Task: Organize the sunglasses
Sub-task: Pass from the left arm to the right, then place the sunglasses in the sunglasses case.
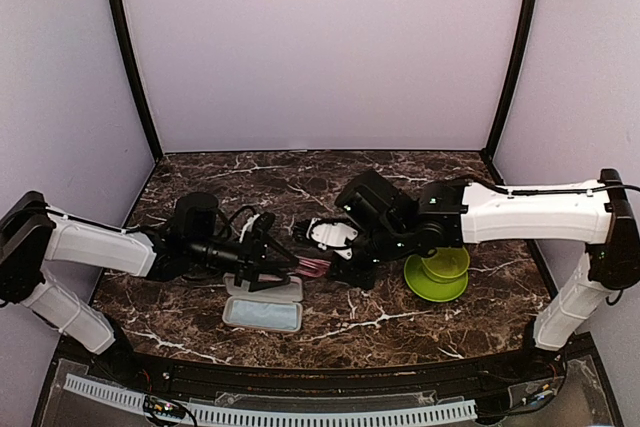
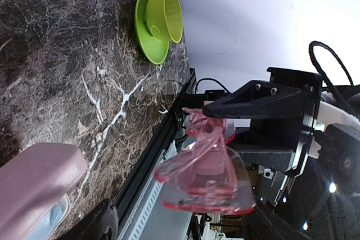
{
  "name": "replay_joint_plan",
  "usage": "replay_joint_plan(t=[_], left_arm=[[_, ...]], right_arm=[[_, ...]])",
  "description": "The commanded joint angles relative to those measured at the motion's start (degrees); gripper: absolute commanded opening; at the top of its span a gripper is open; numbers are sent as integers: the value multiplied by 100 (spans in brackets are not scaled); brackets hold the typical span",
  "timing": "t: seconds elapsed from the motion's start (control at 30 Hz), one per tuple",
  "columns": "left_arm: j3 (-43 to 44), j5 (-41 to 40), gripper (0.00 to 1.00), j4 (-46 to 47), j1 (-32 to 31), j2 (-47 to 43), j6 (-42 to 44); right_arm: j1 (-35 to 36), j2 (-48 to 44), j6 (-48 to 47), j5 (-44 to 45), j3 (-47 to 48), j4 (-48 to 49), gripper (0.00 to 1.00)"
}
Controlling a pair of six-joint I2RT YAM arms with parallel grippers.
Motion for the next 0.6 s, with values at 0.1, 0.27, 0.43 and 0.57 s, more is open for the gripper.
replay_joint_plan(t=[0.1,0.27,0.43,0.57], left_arm=[[6,-352,78,-998,43,-745,770],[495,-1374,78,-2904,242,-1490,1843],[758,-2052,77,-4041,941,-2111,2431],[600,-2187,77,-4191,1499,-2351,2612]], right_arm=[[-138,-399,223,-306,-178,294,27],[-166,-398,317,-705,-211,395,27],[-161,-101,380,-1172,-89,455,28],[-145,246,448,-1606,54,569,28]])
